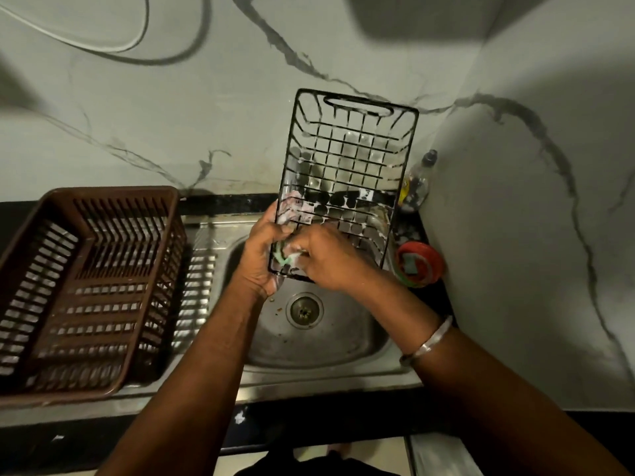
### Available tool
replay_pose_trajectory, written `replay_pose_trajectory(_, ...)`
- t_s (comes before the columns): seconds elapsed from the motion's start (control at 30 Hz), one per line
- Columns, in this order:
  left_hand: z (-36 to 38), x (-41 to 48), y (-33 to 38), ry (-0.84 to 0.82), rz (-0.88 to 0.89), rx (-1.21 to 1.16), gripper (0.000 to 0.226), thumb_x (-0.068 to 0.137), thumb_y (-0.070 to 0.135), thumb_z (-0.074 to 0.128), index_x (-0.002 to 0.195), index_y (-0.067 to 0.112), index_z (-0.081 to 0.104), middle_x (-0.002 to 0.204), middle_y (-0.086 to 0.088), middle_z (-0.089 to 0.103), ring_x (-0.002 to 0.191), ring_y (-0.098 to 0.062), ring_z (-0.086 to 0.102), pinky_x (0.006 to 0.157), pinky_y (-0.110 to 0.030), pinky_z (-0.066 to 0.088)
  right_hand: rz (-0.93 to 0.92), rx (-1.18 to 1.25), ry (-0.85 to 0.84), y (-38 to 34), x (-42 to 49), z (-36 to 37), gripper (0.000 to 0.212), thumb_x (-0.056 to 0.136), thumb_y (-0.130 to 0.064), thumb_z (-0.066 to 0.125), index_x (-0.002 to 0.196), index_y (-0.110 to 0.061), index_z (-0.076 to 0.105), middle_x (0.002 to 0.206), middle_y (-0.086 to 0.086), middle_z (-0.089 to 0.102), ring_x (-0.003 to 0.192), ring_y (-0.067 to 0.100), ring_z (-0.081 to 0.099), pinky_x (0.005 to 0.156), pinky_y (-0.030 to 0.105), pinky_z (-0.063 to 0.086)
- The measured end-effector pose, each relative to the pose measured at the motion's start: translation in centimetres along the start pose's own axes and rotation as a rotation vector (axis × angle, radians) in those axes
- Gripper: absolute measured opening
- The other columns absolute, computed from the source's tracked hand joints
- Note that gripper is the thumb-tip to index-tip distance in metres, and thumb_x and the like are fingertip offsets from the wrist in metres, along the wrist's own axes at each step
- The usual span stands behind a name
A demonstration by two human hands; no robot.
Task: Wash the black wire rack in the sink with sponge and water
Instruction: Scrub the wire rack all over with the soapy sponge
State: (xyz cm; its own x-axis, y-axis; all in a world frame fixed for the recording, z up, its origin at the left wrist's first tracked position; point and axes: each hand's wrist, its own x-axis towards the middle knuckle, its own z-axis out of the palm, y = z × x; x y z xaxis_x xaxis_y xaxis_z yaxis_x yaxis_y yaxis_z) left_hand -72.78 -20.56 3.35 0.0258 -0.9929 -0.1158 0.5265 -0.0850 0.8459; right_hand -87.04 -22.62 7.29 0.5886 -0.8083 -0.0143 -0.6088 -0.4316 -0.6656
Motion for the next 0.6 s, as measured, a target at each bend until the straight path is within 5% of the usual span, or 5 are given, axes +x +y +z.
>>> replay_pose_trajectory(0.27,-0.4,0.0,0.3,-0.036,0.039,0.074,0.08,0.077,0.004,0.045,0.156,0.01,0.05,0.139,-0.024,0.066,0.12,-0.038,0.062,0.095,-0.045,0.055,-0.007,0.048,-0.059,0.3,-0.4,-0.1,0.025,0.092,-0.003,0.077,0.115,-0.014,0.078,0.114,0.001,0.078,0.098,0.01,0.073,0.09,0.03,0.06)
replay_pose_trajectory(0.43,-0.8,0.1,0.3,-0.036,0.046,0.128,0.08,0.076,0.002,0.047,0.155,0.011,0.051,0.114,-0.015,0.072,0.086,-0.021,0.068,0.072,-0.032,0.058,-0.001,-0.183,0.103,1.4,-0.7,0.5,0.032,0.089,0.003,0.073,0.112,-0.018,0.079,0.107,0.002,0.072,0.094,0.018,0.068,0.083,0.033,0.06)
replay_pose_trajectory(0.6,-0.7,0.3,0.7,-0.08,0.062,0.145,0.081,0.074,0.006,0.052,0.155,0.015,0.053,0.143,-0.03,0.061,0.114,-0.036,0.063,0.092,-0.045,0.055,0.079,-0.011,-0.004,1.5,-0.8,-0.1,0.025,0.094,-0.005,0.075,0.111,-0.022,0.08,0.119,-0.001,0.074,0.104,0.012,0.068,0.09,0.026,0.052)
